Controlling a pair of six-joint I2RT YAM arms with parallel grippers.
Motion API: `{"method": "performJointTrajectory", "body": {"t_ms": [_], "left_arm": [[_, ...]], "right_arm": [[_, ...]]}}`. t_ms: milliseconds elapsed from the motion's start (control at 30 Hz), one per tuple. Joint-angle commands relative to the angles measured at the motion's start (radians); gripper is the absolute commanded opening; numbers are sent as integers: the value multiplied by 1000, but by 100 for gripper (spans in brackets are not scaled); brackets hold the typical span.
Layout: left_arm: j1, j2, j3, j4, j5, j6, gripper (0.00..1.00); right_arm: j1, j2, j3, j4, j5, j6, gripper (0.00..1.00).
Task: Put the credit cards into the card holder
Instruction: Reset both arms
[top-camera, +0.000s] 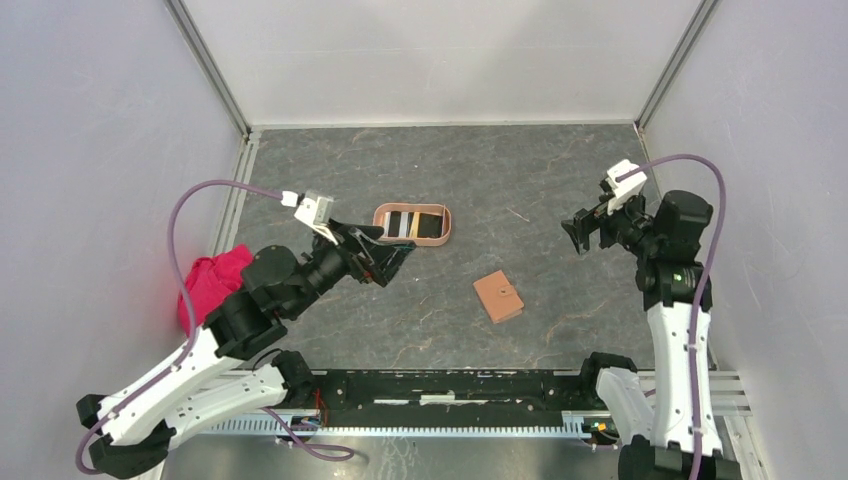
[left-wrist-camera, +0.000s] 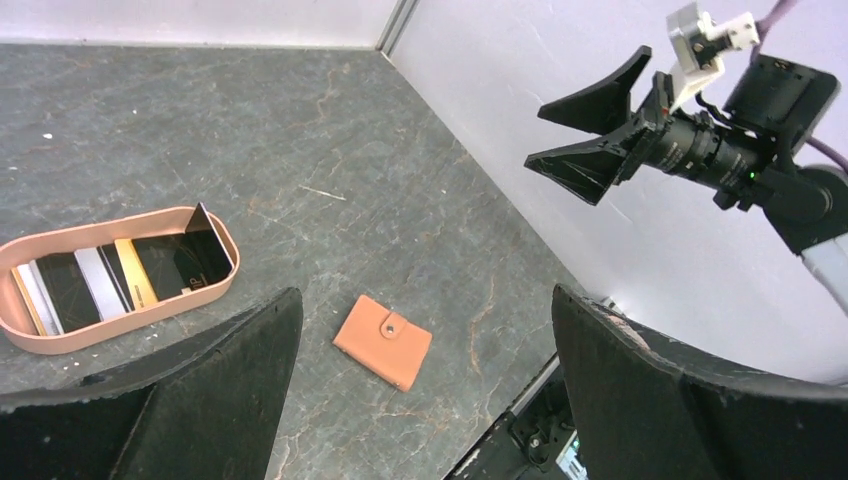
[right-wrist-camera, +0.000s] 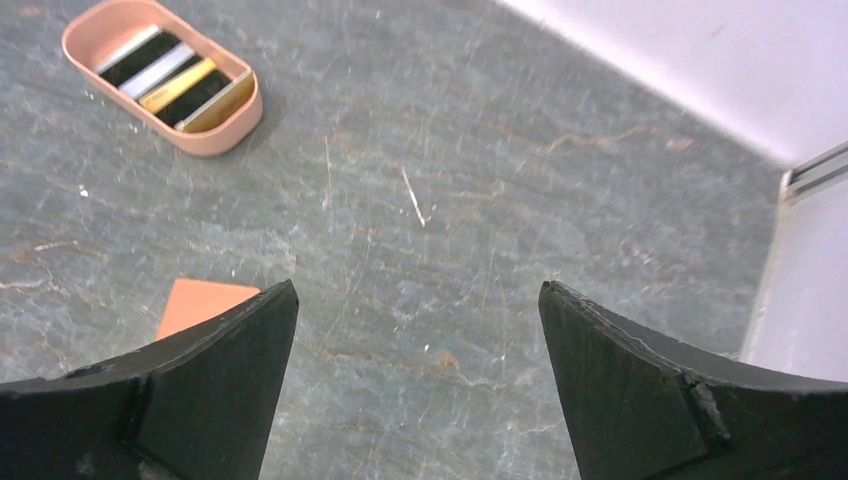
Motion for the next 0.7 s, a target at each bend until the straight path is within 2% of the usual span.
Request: {"method": "performJointTrajectory", "body": {"t_ms": [0,300,667], "left_arm": [[3,-16,95,-148,-29,4,100],[4,-40,167,-218,-43,21,100],[2,-70,166,-228,-36,28,100]], "right_arm": [[-1,-82,53,37,-9,73,98],[-2,-132,85,53,-26,200,98],[-2,-157,91,51,-20,216,98]]}}
